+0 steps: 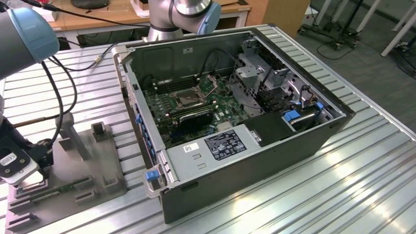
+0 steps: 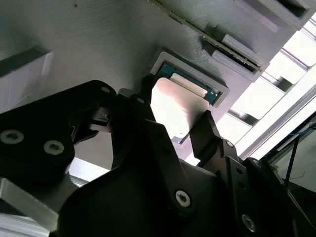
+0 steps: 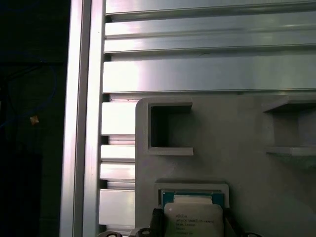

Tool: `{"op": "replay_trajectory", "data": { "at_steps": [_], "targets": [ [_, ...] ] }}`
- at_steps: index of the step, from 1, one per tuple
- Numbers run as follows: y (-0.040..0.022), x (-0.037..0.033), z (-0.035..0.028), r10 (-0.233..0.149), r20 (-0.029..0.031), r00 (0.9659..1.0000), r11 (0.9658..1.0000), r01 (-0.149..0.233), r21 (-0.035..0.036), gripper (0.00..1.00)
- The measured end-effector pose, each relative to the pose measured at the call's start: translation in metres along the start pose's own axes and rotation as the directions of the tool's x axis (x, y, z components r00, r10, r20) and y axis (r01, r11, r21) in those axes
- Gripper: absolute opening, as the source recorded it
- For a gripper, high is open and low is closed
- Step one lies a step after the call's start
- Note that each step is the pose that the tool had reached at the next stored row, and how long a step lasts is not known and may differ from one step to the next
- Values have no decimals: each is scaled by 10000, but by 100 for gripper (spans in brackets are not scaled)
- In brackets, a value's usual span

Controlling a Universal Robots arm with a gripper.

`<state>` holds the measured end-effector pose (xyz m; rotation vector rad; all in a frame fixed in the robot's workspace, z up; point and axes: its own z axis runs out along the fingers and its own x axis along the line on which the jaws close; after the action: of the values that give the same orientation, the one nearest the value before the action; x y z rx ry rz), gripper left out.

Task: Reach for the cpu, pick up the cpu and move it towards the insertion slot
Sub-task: 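Pick up the cpu and move it towards the insertion slot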

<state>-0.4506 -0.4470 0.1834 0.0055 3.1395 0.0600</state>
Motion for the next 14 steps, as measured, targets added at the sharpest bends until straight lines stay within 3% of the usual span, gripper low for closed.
{"op": "replay_trajectory", "data": {
  "at_steps": [7,14],
  "targets": [
    [2,0,-49,0,-3,10000,10000,0,0,55],
    [2,0,-57,0,-2,10000,10000,0,-1,55]
  ]
}}
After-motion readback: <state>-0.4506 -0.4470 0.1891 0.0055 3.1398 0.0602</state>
